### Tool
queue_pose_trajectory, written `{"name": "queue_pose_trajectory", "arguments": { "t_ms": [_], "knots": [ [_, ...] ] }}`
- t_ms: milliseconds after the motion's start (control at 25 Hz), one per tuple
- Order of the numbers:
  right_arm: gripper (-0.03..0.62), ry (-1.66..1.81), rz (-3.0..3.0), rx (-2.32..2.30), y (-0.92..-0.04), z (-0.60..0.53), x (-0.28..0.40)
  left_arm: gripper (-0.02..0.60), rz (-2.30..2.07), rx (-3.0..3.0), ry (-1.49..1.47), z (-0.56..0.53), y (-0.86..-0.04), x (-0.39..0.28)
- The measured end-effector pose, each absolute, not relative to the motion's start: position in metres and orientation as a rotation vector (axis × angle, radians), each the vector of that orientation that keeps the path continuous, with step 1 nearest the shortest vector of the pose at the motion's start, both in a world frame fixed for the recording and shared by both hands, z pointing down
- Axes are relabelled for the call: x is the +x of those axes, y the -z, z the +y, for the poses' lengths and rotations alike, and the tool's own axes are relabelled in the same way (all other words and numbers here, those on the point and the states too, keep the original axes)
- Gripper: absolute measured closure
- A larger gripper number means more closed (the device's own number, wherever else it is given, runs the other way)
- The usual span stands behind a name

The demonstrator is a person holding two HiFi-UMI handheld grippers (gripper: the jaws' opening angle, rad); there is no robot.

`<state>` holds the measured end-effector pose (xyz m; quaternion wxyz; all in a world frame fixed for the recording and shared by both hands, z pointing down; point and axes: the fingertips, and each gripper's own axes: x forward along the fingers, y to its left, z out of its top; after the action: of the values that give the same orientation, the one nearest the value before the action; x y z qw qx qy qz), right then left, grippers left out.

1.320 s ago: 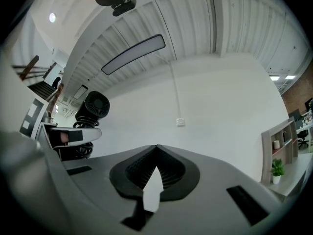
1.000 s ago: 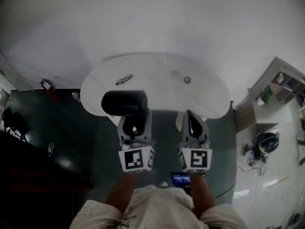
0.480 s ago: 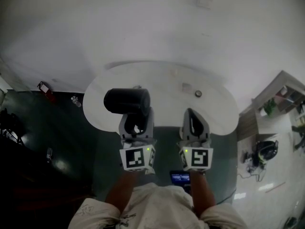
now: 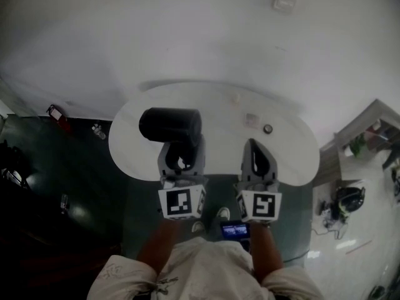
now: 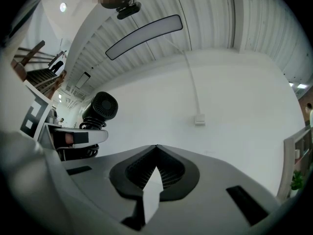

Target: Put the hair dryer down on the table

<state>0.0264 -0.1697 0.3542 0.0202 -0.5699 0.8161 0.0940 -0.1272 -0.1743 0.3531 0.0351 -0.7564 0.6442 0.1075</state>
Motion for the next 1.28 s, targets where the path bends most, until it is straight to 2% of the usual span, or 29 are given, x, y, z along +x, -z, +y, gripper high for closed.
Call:
{"name": "queue_pose_trajectory", "arguments": {
  "t_ms": [800,1280],
  "knots": [
    [0.597,-0.238,2.568,-1.671,-0.363,-0.354,0.096,0.345,2.054,-2.262,-0.216,-0.342,-0.364,-0.059],
    [0.597,-0.146,2.616,-1.663,-0.385,-0.407,0.096,0.345,2.136,-2.289,-0.097,-0.395,-0.402,-0.061]
  ]
}}
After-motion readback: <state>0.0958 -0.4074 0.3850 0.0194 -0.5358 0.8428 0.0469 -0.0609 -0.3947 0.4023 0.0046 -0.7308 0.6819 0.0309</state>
